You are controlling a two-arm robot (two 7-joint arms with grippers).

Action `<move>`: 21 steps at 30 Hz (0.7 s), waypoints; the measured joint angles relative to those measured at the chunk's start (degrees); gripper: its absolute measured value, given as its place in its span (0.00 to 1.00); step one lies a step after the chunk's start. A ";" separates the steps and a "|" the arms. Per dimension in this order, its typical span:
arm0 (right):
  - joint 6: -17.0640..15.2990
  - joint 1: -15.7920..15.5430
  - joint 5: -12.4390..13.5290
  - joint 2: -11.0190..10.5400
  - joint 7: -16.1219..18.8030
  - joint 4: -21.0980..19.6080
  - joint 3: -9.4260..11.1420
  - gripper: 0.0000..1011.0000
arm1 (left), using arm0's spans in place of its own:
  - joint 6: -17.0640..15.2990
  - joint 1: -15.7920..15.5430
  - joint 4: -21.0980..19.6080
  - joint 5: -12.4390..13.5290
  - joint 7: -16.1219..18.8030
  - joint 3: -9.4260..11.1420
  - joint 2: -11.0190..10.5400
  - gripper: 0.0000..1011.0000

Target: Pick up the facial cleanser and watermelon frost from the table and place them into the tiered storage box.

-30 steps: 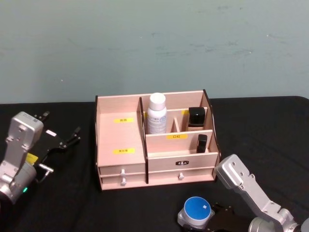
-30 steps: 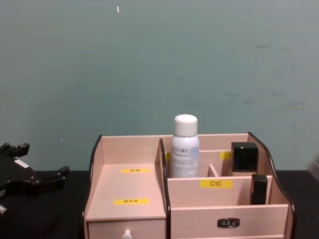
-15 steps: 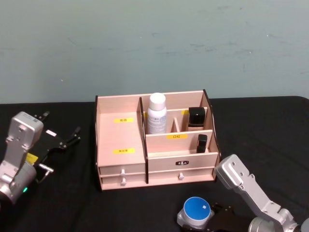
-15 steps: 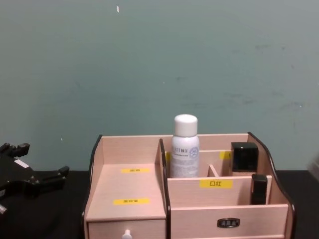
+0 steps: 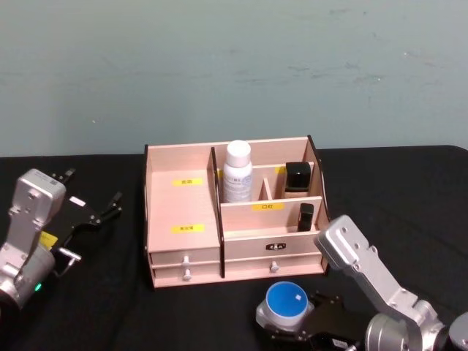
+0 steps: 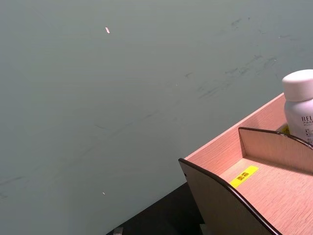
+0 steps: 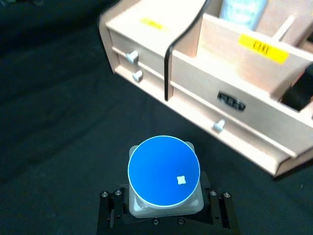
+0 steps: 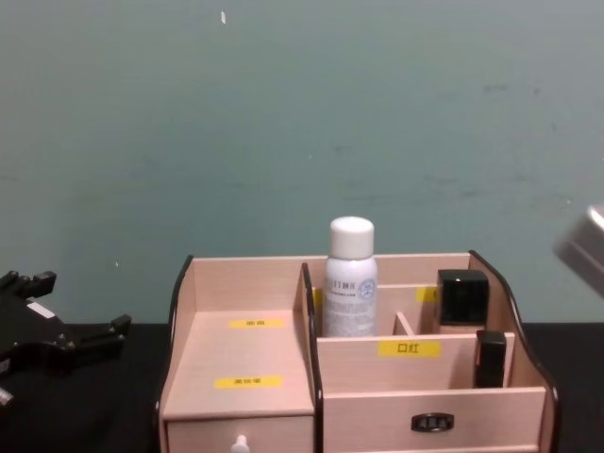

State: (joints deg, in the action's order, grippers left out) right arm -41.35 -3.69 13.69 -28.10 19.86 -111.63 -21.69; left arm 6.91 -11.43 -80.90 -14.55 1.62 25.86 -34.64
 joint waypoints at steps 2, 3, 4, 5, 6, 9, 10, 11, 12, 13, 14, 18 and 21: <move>-0.86 0.60 -0.45 0.46 -0.09 -0.92 -0.16 0.81 | 0.00 0.00 0.00 0.00 0.00 0.00 0.00 1.00; -1.14 0.80 -0.59 0.59 -0.12 -1.16 -0.22 0.81 | 0.00 0.00 0.00 0.00 0.00 0.00 0.00 1.00; -1.55 1.15 -0.81 0.77 -0.13 -1.45 -0.36 0.81 | 0.00 0.00 0.00 0.00 0.00 0.00 0.00 1.00; -2.24 1.79 -1.19 1.08 -0.14 -1.93 -0.61 0.81 | 0.00 0.00 0.00 0.00 0.00 0.00 0.00 1.00; -2.68 2.18 -1.42 1.29 -0.14 -2.16 -0.79 0.81 | 0.00 0.00 0.00 0.00 0.00 0.00 0.00 1.00; -4.41 3.88 -2.17 2.10 -0.06 -2.79 -1.53 0.81 | 0.00 0.00 0.00 0.00 0.00 0.00 0.00 1.00; -5.29 4.75 -2.56 2.51 0.04 -2.97 -1.89 0.81 | 0.00 0.00 0.00 0.00 0.00 0.00 0.00 1.00; -5.65 5.19 -2.72 2.74 0.09 -3.05 -2.05 0.81 | 0.00 0.00 0.00 0.00 0.00 0.00 0.00 1.00; -6.06 5.55 -2.91 2.95 0.12 -3.10 -2.20 0.81 | 0.00 0.00 0.00 0.00 0.00 0.00 0.00 1.00; -6.45 6.03 -3.10 3.17 0.17 -3.12 -2.39 0.81 | 0.00 0.00 0.00 0.00 0.00 0.00 0.00 1.00; -6.81 6.52 -3.29 3.37 0.24 -3.12 -2.56 0.81 | 0.00 0.00 0.00 0.00 0.00 0.00 0.00 1.00; -8.38 9.16 -4.26 4.74 0.92 -3.08 -4.00 0.81 | 0.00 0.00 0.00 0.00 0.00 0.00 0.00 1.00; -8.98 10.80 -4.94 5.64 1.48 -2.74 -5.04 0.81 | 0.00 0.00 0.00 0.00 0.00 0.00 0.00 1.00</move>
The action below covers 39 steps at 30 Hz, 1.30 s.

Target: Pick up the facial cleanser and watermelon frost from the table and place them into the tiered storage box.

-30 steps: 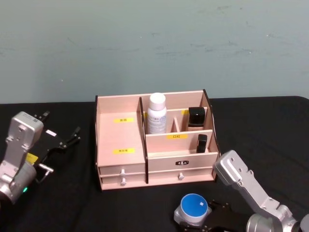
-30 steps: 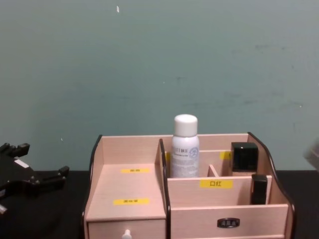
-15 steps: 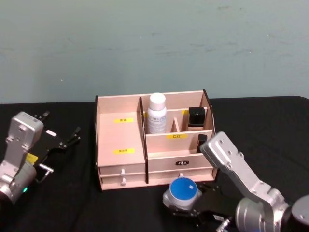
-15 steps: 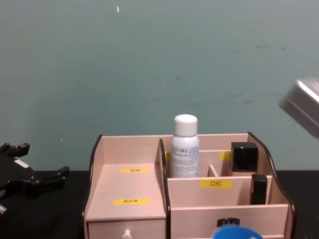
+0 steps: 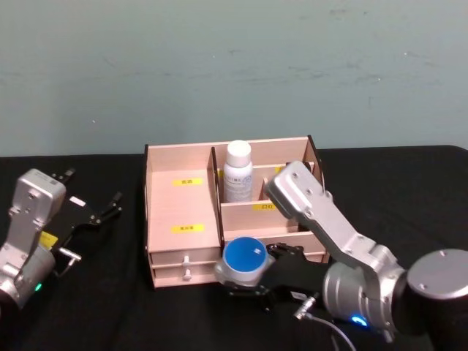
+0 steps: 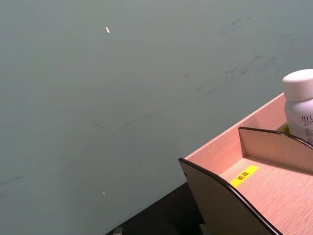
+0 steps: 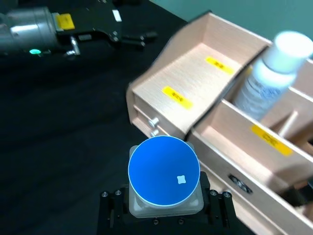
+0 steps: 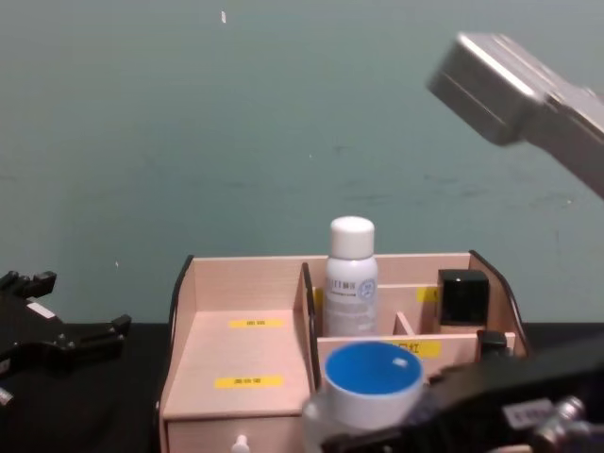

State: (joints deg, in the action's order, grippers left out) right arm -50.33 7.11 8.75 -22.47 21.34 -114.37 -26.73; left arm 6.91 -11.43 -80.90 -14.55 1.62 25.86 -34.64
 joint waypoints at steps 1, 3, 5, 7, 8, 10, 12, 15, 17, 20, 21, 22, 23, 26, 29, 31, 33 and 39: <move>-0.12 0.39 -0.15 0.25 0.14 0.13 -0.29 0.81 | 0.00 0.00 0.00 0.00 0.00 0.00 0.00 1.00; -0.28 0.99 -0.41 0.71 0.39 0.35 -0.76 0.81 | 0.00 0.00 0.00 0.00 0.00 0.00 0.00 1.00; -0.35 1.92 -0.86 1.36 0.79 0.85 -1.52 0.81 | 0.00 0.00 0.00 0.00 0.00 0.00 0.00 1.00; -0.35 2.92 -1.38 2.05 1.10 1.51 -2.20 0.81 | 0.00 0.00 0.00 0.00 0.00 0.00 0.00 1.00; -0.35 3.24 -1.56 2.31 1.17 1.78 -2.45 0.81 | 0.00 0.00 0.00 0.00 0.00 0.00 0.00 1.00; -0.39 4.21 -2.22 2.94 1.33 2.70 -3.13 0.81 | 0.00 0.00 0.00 0.00 0.00 0.00 0.00 1.00; -0.44 5.28 -2.90 3.67 1.42 3.68 -3.64 0.81 | 0.00 0.00 0.00 0.00 0.00 0.00 0.00 1.00; -0.43 6.22 -3.31 4.36 1.61 4.72 -3.85 0.81 | 0.00 0.00 0.00 0.00 0.00 0.00 0.00 1.00; -0.40 7.17 -3.65 4.94 1.97 5.80 -3.95 0.81 | 0.00 0.00 0.00 0.00 0.00 0.00 0.00 1.00; -0.16 8.55 -3.96 5.78 2.59 7.49 -4.10 0.81 | 0.00 0.00 0.00 0.00 0.00 0.00 0.00 1.00; -0.07 8.87 -4.04 5.98 2.74 7.88 -4.14 0.81 | 0.00 0.00 0.00 0.00 0.00 0.00 0.00 1.00; 0.03 9.19 -4.14 6.15 2.90 8.21 -4.19 0.81 | 0.00 0.00 0.00 0.00 0.00 0.00 0.00 1.00; 0.14 9.89 -4.39 6.52 3.18 9.03 -4.36 0.81 | 0.00 0.00 0.00 0.00 0.00 0.00 0.00 1.00; 0.23 11.25 -4.96 7.29 3.75 10.54 -4.94 0.81 | 0.00 0.00 0.00 0.00 0.00 0.00 0.00 1.00; 0.40 12.57 -5.48 8.04 4.37 12.04 -5.61 0.81 | 0.00 0.00 0.00 0.00 0.00 0.00 0.00 1.00; 0.56 13.13 -5.72 8.40 4.63 12.70 -5.82 0.81 | 0.00 0.00 0.00 0.00 0.00 0.00 0.00 1.00; 0.73 13.57 -5.91 8.71 4.89 13.35 -5.94 0.81 | 0.00 0.00 0.00 0.00 0.00 0.00 0.00 1.00; 1.37 14.78 -6.67 10.03 5.68 16.09 -5.98 0.81 | 0.00 0.00 0.00 0.00 0.00 0.00 0.00 1.00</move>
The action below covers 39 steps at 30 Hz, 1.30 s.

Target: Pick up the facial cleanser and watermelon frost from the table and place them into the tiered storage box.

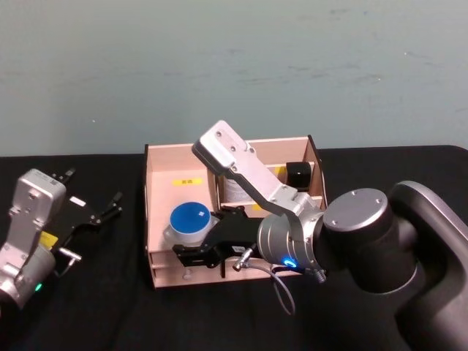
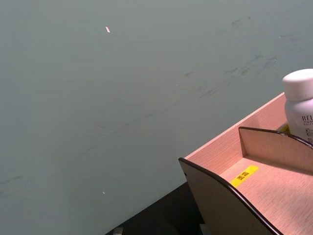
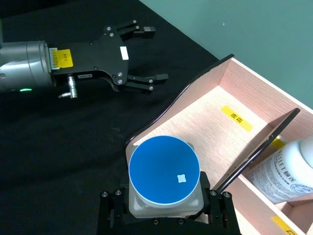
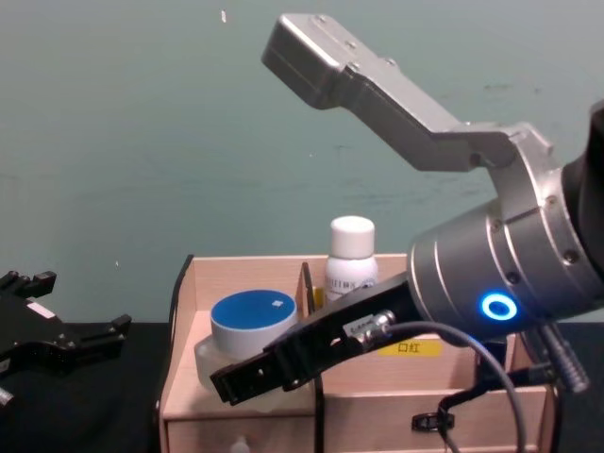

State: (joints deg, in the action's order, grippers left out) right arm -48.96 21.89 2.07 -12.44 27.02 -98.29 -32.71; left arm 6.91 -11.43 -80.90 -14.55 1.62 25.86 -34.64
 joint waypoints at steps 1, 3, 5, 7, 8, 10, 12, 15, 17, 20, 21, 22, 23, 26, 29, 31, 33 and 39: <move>0.05 0.11 -0.09 0.12 0.08 0.27 0.01 0.81 | 0.00 0.00 0.00 0.00 0.00 0.00 0.00 1.00; 0.14 0.36 -0.30 0.38 0.17 0.85 0.03 0.81 | 0.00 0.00 0.00 0.00 0.00 0.00 0.00 1.00; 0.27 0.68 -0.63 0.80 0.21 1.63 0.08 0.81 | 0.00 -0.01 0.00 0.00 0.00 0.00 0.00 1.00; 0.38 0.95 -0.93 1.16 0.24 2.38 0.18 0.81 | 0.00 0.00 0.00 0.00 0.00 0.00 0.00 1.00; 0.43 1.04 -1.01 1.27 0.26 2.60 0.24 0.81 | 0.00 0.00 0.00 0.00 0.00 0.00 0.00 1.00; 0.52 1.17 -1.19 1.45 0.28 2.92 0.33 0.81 | 0.00 0.00 0.00 0.00 0.00 0.00 0.00 1.00; 0.68 1.38 -1.43 1.72 0.32 3.41 0.49 0.81 | 0.00 0.00 0.00 0.00 0.00 0.00 0.00 1.00; 0.88 1.67 -1.77 2.14 0.33 4.08 0.66 0.81 | 0.00 0.00 0.00 0.00 0.00 0.00 0.00 1.00; 0.96 1.83 -1.94 2.35 0.33 4.43 0.77 0.81 | 0.00 0.00 0.00 0.00 0.00 0.00 0.00 1.00; 1.32 2.21 -2.32 2.89 0.34 5.38 0.94 0.81 | 0.00 0.00 0.00 0.00 0.00 0.00 0.00 1.00; 1.39 2.30 -2.37 3.02 0.35 5.61 0.96 0.81 | 0.00 -0.01 0.00 0.00 0.00 0.00 0.00 1.00; 1.46 2.38 -2.43 3.13 0.37 5.82 0.97 0.81 | 0.00 0.00 0.00 0.00 0.00 0.00 0.00 1.00; 1.56 2.46 -2.50 3.24 0.40 6.06 0.98 0.81 | 0.00 0.00 0.00 0.00 0.00 0.00 0.00 1.00; 2.01 2.85 -2.72 3.77 0.53 7.30 1.00 0.81 | 0.00 0.00 0.00 0.00 0.00 0.00 0.00 1.00; 2.34 3.06 -2.84 4.12 0.55 7.94 1.03 0.81 | 0.00 0.00 0.00 0.00 0.00 0.00 0.00 1.00; 2.56 3.22 -2.96 4.39 0.55 8.52 1.06 0.81 | 0.00 -0.01 0.00 0.00 0.00 0.00 0.00 1.00; 2.74 3.34 -3.04 4.58 0.55 8.91 1.09 0.81 | 0.00 0.00 0.00 0.00 0.00 0.00 0.00 1.00; 3.09 3.91 -3.45 5.25 0.55 10.40 1.10 0.81 | 0.00 0.00 0.00 0.00 0.00 0.00 0.00 1.00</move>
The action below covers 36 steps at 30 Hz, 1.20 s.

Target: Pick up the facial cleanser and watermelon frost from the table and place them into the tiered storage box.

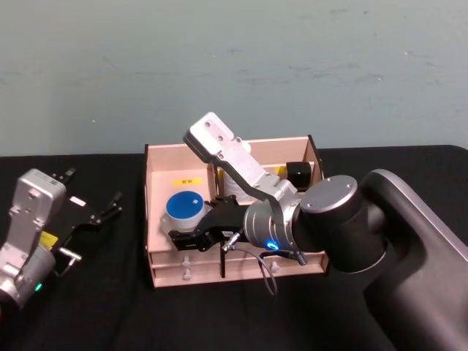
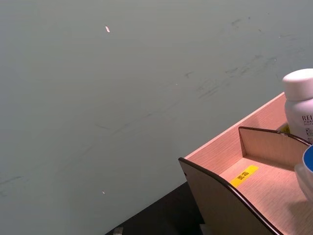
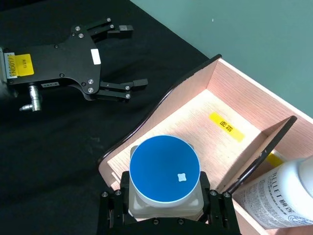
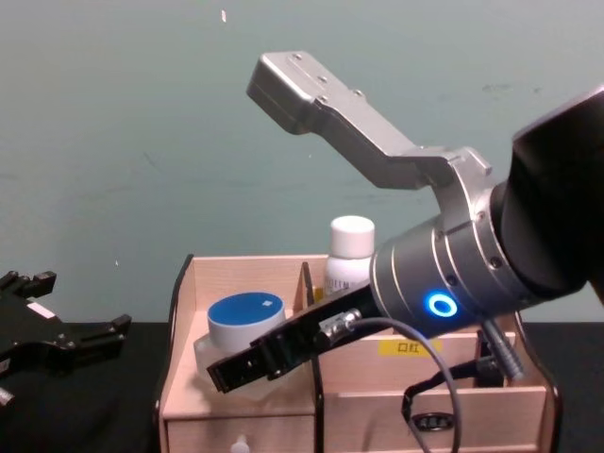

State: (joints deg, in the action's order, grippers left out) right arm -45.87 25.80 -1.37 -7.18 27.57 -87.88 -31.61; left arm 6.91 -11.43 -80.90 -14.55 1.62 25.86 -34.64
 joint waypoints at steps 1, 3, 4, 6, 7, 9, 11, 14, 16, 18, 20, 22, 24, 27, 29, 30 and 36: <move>0.01 0.05 -0.05 0.05 -0.01 0.14 0.00 0.81 | 0.00 0.00 0.00 0.00 0.00 0.00 0.00 1.00; 0.03 0.12 -0.15 0.15 -0.01 0.42 -0.01 0.81 | 0.00 0.00 0.00 0.00 0.00 0.00 0.00 1.00; 0.04 0.17 -0.24 0.25 -0.03 0.72 -0.01 0.81 | 0.00 0.00 0.00 0.00 0.00 0.00 0.00 1.00; 0.06 0.21 -0.31 0.35 -0.03 0.98 0.00 0.81 | 0.00 0.00 0.00 0.00 0.00 0.00 0.00 1.00; 0.07 0.21 -0.34 0.38 -0.03 1.09 0.01 0.81 | 0.00 0.00 0.00 0.00 0.00 0.00 0.00 1.00; 0.10 0.22 -0.43 0.51 -0.05 1.28 0.10 0.81 | 0.00 0.00 0.00 0.00 0.00 0.00 0.00 1.00; 0.11 0.22 -0.56 0.64 -0.15 1.40 0.17 0.81 | 0.00 0.00 0.00 0.00 0.00 0.00 0.00 1.00; 0.11 0.20 -0.81 0.81 -0.25 1.58 0.23 0.81 | 0.00 0.00 0.00 0.00 0.00 0.00 0.00 1.00; 0.08 0.18 -0.97 0.90 -0.32 1.62 0.25 0.81 | 0.00 0.00 0.00 0.00 0.00 0.00 0.00 1.00; 0.06 0.16 -1.04 0.95 -0.37 1.65 0.27 0.81 | 0.00 0.00 0.00 0.00 0.00 0.00 0.00 1.00; 0.06 0.16 -1.04 0.94 -0.36 1.65 0.27 0.81 | 0.00 0.00 0.00 0.00 0.00 0.00 0.00 1.00; 0.06 0.15 -1.03 0.92 -0.37 1.65 0.27 0.81 | 0.00 0.00 0.00 0.00 0.00 0.00 0.00 1.00; 0.06 0.14 -1.01 0.91 -0.37 1.65 0.27 0.81 | 0.00 0.00 0.00 0.00 0.00 0.00 0.00 1.00; 0.00 0.11 -1.01 0.88 -0.37 1.66 0.27 0.83 | 0.00 0.00 0.00 0.00 0.00 0.00 0.00 1.00; 0.00 0.11 -1.01 0.87 -0.37 1.66 0.25 0.89 | 0.00 0.00 0.00 0.00 0.00 0.00 0.00 1.00; 0.00 0.11 -1.01 0.87 -0.39 1.66 0.25 0.91 | 0.00 0.00 0.00 0.00 0.00 0.00 0.00 1.00; 1.67 -0.77 -0.91 0.70 -0.68 0.00 1.23 0.99 | 0.00 0.00 0.00 0.00 0.00 0.00 0.00 1.00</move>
State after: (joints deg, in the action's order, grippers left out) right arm -44.20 25.03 -2.28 -6.49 26.89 -87.88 -30.37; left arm 6.91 -11.43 -80.90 -14.55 1.62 25.86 -34.64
